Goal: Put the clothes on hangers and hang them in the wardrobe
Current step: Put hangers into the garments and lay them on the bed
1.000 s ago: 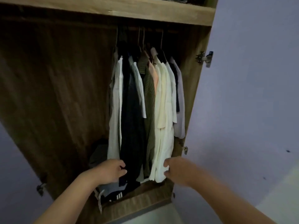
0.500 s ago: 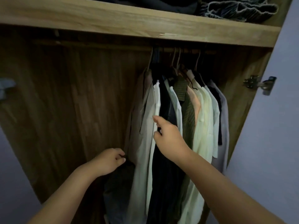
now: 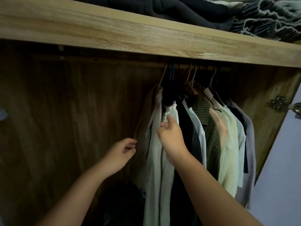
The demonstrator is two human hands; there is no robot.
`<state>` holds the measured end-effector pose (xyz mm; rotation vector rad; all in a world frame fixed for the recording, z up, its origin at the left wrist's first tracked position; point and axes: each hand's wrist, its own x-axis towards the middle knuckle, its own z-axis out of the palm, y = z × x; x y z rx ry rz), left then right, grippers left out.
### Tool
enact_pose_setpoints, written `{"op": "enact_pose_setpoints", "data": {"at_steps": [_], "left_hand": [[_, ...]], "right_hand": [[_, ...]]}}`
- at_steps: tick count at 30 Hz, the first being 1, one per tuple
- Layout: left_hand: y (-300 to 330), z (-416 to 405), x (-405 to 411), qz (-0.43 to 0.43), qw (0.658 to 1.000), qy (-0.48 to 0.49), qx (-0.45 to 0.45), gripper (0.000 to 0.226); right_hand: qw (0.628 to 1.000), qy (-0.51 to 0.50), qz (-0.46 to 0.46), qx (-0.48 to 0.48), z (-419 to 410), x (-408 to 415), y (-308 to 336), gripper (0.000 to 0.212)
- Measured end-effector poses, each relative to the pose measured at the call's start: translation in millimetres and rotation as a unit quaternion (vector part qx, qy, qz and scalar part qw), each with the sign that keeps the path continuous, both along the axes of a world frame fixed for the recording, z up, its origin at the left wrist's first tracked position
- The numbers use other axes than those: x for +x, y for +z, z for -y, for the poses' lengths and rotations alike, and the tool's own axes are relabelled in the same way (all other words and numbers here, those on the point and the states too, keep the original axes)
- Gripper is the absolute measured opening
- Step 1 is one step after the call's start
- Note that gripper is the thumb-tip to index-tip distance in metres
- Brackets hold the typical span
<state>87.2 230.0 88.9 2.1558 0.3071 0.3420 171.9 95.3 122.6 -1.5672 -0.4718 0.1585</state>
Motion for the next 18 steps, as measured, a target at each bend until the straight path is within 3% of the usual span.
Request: {"op": "enact_pose_setpoints", "data": {"at_steps": [2,4,8,13,18], "left_hand": [[3,5,10,0.025,0.997,-0.023,-0.069,0.042],[6,11,19,0.045,0.989,-0.048,-0.133,0.047],[5,17,30,0.064,0.978,-0.045,-0.192,0.050],[4,19,27,0.075,0.981,-0.049,-0.171,0.052],[33,19,19,0.168,0.973,-0.045,-0.153,0.049]], "right_hand": [[0.995,0.039,-0.080,0.043,-12,7,8,0.051],[0.986,0.051,-0.143,0.064,-24,12,17,0.016],[0.981,0.039,-0.174,0.077,-45,21,23,0.015],[0.980,0.017,-0.145,0.134,-59,35,24,0.050],[0.953,0.030,-0.160,0.255,-50,33,53,0.068]]}}
